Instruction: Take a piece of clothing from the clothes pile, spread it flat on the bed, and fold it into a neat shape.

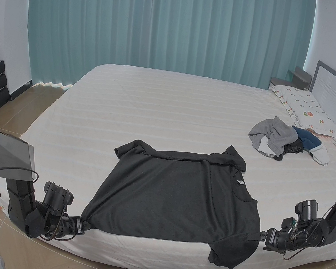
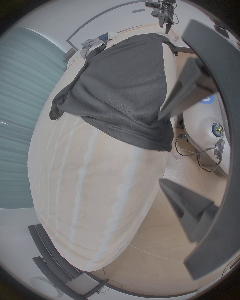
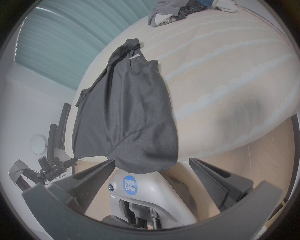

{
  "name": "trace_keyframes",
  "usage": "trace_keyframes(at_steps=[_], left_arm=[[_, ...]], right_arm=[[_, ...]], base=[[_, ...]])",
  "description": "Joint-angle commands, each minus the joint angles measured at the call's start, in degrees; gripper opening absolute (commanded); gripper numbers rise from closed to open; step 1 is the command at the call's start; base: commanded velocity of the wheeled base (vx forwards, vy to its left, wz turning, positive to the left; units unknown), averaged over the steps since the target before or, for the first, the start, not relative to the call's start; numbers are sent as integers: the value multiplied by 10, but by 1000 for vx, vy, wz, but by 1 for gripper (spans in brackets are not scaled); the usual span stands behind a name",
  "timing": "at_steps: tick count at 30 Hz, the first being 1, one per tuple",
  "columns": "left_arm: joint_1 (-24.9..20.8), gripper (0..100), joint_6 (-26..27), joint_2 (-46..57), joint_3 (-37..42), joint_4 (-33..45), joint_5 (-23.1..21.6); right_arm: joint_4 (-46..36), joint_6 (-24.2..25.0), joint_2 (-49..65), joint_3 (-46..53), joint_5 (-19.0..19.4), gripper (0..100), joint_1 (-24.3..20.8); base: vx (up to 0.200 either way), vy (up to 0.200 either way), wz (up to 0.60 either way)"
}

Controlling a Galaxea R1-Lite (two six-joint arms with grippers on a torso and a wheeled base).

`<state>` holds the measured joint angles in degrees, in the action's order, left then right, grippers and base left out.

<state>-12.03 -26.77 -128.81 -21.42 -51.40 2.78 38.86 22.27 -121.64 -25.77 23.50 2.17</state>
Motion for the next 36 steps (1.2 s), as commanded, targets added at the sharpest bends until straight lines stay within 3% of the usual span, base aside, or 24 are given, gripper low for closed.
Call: trace_keyframes(at_steps=[1,4,8,14,20,23,32,36], left_arm=[[8,100,0,19,-2,1,0],[25,100,-1,51,-12,9,-1],[40,100,-7,75,-27,18,-1],[47,100,-10,97,-32,15,-2],[48,100,-77,85,-73,18,-7],[52,100,-102,82,-81,19,-8],[54,100,-108,80,-100,57,-13],[54,100,-115,73,-106,58,-13]], right_arm=[[31,38,-2,4,1,100,-1],[65,114,-1,-2,7,100,-1],[99,180,-8,-8,16,100,-1],[134,199,-24,-11,15,100,-1],[156,261,-33,-24,12,100,-1],[160,263,-33,-23,12,100,-1],[162,261,-37,-21,11,100,-7],[163,263,-38,-22,11,100,-7]], base=[[0,0,0],[0,0,0],[0,0,0],[0,0,0],[0,0,0],[0,0,0],[200,0,0],[0,0,0]])
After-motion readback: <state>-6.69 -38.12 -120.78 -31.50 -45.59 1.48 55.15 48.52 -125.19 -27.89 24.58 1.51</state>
